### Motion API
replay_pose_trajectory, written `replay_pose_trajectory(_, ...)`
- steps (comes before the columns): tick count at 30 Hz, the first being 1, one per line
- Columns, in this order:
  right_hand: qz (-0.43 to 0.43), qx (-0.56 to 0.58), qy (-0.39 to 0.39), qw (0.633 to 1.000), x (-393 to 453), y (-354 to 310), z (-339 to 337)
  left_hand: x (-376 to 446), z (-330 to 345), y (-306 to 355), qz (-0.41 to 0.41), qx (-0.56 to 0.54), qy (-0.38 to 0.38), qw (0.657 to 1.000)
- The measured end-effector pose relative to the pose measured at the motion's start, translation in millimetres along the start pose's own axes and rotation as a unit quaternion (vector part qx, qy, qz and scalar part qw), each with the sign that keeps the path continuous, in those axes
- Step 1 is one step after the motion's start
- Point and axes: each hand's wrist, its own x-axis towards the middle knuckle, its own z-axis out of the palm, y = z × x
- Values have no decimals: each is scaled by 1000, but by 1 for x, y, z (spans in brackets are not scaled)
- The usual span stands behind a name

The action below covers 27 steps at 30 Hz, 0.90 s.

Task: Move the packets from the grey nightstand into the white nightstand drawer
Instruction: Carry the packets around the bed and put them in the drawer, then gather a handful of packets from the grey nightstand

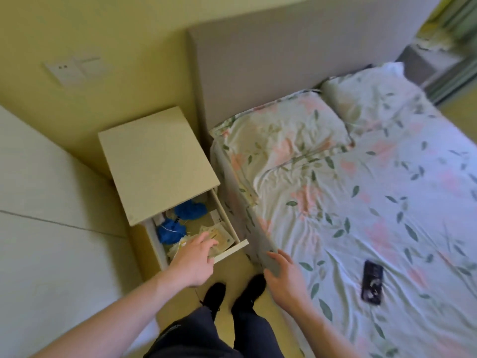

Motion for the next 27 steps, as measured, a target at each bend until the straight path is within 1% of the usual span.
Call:
replay_pose_trajectory(3,7,42,40,998,-40,12,-3,-19,-12,22,43,55,-8,998)
replay_pose_trajectory(6,25,92,95,991,-77,33,-14,-37,-15,60,106,77,-9,991)
replay_pose_trajectory(10,41,144,166,975,-122,70,-34,-60,-4,121,190,117,-2,975)
replay_pose_trajectory(13,54,180,233,954,-170,112,-51,-85,21,182,260,143,-2,955)
replay_pose_trajectory(17,79,204,299,929,-259,199,-63,-132,88,278,356,179,-11,917)
replay_pose_trajectory(22,115,221,369,896,-385,311,-68,-214,189,379,437,179,-28,881)
replay_pose_trajectory(27,148,244,423,860,-490,403,-71,-289,278,464,515,193,-61,833)
